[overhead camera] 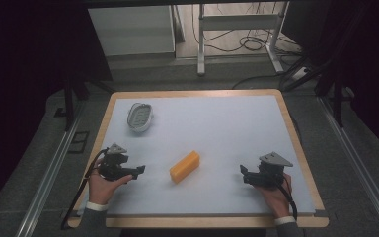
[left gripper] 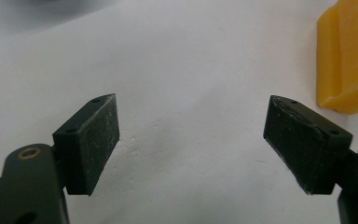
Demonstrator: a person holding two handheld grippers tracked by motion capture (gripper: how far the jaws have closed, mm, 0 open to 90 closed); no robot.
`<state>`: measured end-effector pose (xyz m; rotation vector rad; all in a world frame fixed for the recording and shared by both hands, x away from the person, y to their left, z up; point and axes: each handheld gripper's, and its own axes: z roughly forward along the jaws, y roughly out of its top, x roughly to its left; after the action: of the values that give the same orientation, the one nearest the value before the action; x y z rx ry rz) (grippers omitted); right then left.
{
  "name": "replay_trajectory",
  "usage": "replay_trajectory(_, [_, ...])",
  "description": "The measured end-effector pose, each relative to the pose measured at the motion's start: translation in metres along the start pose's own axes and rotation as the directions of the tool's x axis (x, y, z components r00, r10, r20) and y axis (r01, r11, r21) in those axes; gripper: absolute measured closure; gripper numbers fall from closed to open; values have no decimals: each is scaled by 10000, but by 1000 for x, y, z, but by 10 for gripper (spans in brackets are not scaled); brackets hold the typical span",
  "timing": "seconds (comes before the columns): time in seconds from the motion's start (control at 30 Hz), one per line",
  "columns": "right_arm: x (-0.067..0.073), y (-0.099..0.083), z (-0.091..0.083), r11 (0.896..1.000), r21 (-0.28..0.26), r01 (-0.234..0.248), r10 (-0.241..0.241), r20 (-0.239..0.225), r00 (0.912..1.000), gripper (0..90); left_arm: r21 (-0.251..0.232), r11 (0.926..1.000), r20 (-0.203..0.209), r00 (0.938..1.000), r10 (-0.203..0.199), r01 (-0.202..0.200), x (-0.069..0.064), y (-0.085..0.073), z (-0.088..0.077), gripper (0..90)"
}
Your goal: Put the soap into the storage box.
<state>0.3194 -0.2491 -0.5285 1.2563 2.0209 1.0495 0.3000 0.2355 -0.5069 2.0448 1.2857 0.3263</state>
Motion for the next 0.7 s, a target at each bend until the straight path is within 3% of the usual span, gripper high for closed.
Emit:
replay_trajectory(0.2, [-2,0,-1,9996,-111,-257,258,83,9996,43,38,10000,-22,10000,78,-78,-1,0,-1,188])
replay_trajectory(0.37, [2,-2,-5,9984,-563,108,-89,334,9994,64,3,10000,-1,10000,75,-75,1,2,-3,188])
replay_trajectory(0.7, [3,-4,-9,9956,-925,125,-88,406,9991,77,-17,10000,137,9999,82,-82,2,4,-1,188])
